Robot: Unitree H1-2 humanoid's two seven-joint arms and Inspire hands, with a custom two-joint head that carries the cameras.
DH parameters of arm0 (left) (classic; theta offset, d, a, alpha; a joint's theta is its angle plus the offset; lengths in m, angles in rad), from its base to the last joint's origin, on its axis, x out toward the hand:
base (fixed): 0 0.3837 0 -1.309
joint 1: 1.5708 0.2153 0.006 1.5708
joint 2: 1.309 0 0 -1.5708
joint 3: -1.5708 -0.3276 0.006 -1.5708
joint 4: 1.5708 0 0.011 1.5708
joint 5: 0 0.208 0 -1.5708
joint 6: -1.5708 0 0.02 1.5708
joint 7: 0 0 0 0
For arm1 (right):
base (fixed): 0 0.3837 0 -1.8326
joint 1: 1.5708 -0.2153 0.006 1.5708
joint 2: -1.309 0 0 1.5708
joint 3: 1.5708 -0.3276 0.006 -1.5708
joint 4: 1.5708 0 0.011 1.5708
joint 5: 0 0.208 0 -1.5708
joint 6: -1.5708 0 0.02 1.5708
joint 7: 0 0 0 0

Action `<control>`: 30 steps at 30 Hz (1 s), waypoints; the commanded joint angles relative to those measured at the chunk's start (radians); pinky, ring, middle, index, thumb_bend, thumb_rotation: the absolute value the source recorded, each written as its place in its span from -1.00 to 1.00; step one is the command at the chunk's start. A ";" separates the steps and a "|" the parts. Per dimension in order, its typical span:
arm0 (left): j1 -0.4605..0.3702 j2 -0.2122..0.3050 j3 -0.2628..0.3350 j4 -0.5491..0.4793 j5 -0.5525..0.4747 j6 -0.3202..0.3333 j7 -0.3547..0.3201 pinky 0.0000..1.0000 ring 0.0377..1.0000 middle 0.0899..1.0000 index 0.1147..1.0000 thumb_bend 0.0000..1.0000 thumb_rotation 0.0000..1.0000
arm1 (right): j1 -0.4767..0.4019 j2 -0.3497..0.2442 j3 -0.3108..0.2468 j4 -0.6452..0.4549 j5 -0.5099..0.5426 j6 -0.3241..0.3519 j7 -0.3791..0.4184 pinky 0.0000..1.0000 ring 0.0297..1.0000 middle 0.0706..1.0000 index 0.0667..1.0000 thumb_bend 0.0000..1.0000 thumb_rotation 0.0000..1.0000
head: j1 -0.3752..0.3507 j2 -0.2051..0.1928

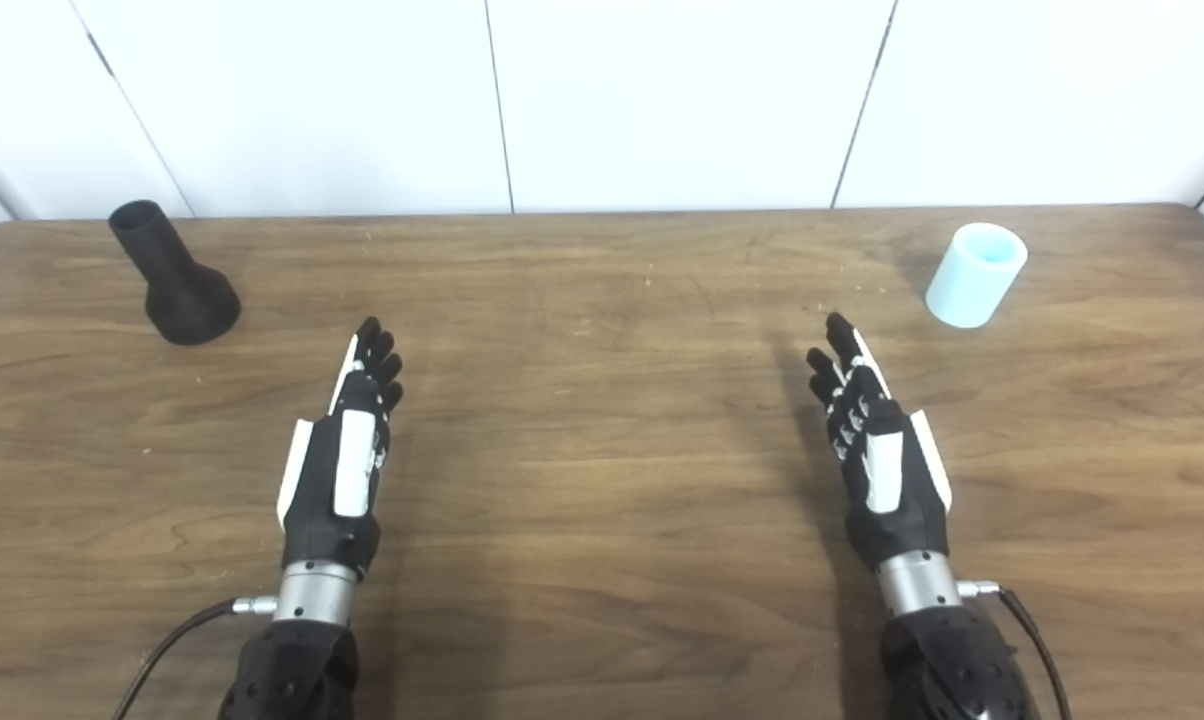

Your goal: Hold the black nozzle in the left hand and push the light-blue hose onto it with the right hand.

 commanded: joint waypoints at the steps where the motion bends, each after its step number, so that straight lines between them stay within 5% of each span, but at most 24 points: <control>1: 0.002 -0.008 -0.002 -0.019 0.002 -0.031 0.003 1.00 1.00 1.00 1.00 0.70 1.00 | -0.024 0.000 -0.006 -0.023 0.007 -0.049 0.003 0.94 0.93 1.00 0.93 0.56 1.00 | 0.000 0.001; 17: 0.002 -0.009 -0.003 -0.017 0.004 -0.030 0.004 1.00 1.00 1.00 1.00 0.70 1.00 | -0.024 0.002 -0.006 -0.022 0.007 -0.048 0.000 0.94 0.93 1.00 0.93 0.56 1.00 | 0.002 -0.002; 30: 0.012 -0.040 -0.038 0.044 0.037 -0.088 0.029 1.00 1.00 1.00 1.00 0.71 1.00 | -0.018 -0.037 -0.036 0.056 0.046 -0.114 0.035 0.93 0.91 0.99 0.93 0.53 1.00 | 0.148 -0.086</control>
